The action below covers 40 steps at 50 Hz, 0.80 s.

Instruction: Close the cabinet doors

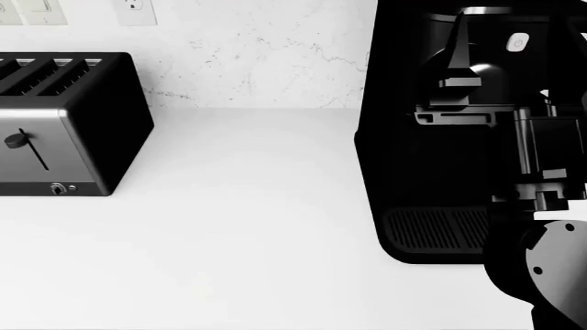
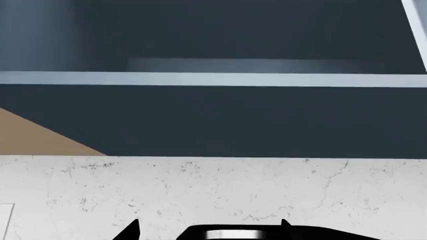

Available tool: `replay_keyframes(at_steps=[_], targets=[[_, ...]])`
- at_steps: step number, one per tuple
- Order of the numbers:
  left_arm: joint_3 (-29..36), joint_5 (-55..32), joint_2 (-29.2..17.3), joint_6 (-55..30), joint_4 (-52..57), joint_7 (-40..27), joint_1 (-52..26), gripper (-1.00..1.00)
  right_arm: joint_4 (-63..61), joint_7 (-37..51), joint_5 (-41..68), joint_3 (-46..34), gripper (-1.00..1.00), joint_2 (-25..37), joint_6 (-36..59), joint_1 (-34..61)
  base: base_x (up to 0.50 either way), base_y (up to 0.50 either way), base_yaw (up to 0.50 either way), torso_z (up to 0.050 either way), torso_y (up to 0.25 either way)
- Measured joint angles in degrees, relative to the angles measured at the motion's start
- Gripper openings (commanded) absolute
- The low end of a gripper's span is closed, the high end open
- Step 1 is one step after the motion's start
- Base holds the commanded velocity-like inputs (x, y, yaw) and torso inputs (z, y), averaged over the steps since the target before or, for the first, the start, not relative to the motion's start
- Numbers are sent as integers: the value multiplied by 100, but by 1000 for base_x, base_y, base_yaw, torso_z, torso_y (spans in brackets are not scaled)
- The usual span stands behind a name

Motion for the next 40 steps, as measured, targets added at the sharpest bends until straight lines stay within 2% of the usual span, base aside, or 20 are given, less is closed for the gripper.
replay_keyframes(at_steps=[40], targets=[[514, 1236, 1052, -24, -954, 283, -111, 100, 60, -68, -48, -28, 100, -72, 55, -6, 0, 0, 0, 1, 0]])
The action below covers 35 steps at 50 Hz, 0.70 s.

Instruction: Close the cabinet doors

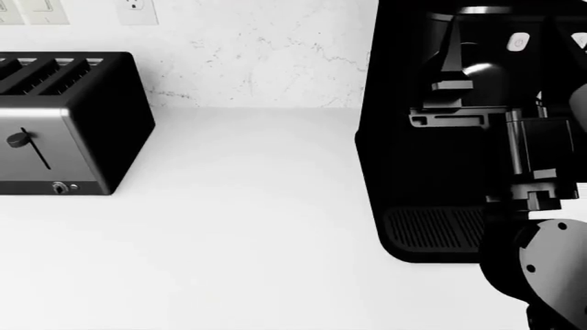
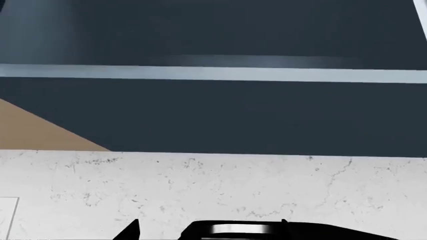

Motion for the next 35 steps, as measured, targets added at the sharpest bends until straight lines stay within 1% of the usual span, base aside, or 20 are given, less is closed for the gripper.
replay_keyframes(at_steps=[21, 35], targets=[[296, 274, 607, 64, -796, 365, -112, 100, -25, -11, -19, 8, 100, -19, 13, -8, 0, 0, 0, 0, 0], [478, 781, 835, 145, -1011, 431, -97, 100, -31, 10, -125, -23, 100, -38, 85, 8, 0, 0, 0, 0, 0]])
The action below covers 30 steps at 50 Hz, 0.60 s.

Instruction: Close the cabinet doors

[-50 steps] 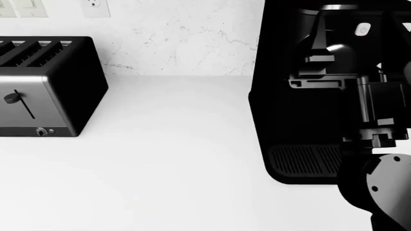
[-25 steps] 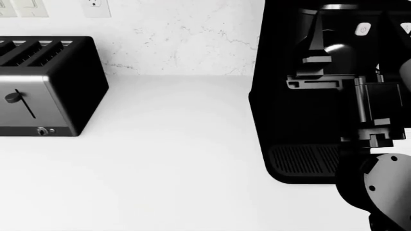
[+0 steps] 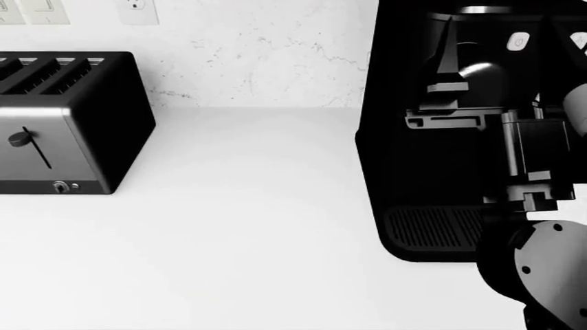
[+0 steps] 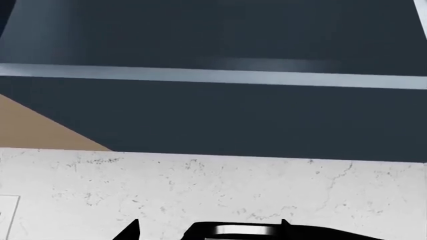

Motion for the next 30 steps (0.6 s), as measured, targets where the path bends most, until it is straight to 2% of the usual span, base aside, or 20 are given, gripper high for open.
replay_keyframes(at_steps=[15, 30], targets=[[228, 442, 286, 90, -388, 124, -52, 100, 30, -7, -15, 20, 100, -4, 11, 2, 0, 0, 0, 0, 0], [534, 980, 894, 473, -1631, 858, -115, 100, 260, -103, -54, -14, 100, -116, 9, 13, 0, 0, 0, 0, 0]])
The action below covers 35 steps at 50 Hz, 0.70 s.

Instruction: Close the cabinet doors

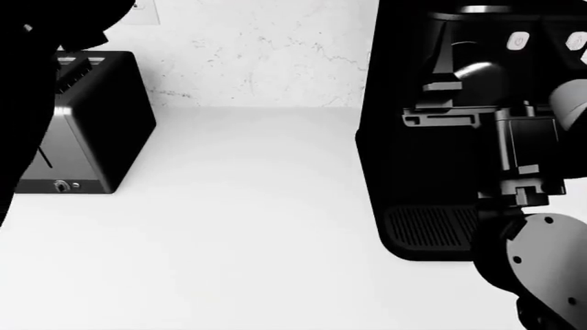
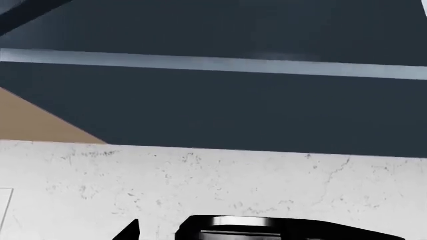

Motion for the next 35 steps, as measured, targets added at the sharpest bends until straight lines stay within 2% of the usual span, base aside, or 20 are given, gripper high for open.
replay_keyframes(at_steps=[8, 20, 25, 35], targets=[[144, 512, 260, 155, -575, 335, 18, 100, 110, -40, -24, -20, 100, -40, -2, -3, 7, -2, -4, 3, 0], [343, 841, 720, 400, -1734, 761, -128, 100, 159, -59, -21, -10, 100, -39, -11, -33, 8, -3, -5, 3, 0], [369, 1093, 819, 458, -1876, 824, -124, 100, 161, -62, -2, 1, 100, -24, -18, -43, 20, -7, -12, 7, 0], [1053, 882, 905, 916, -2180, 647, -330, 100, 173, -77, 23, 14, 100, -18, -26, -50, 20, -10, -18, 7, 0]])
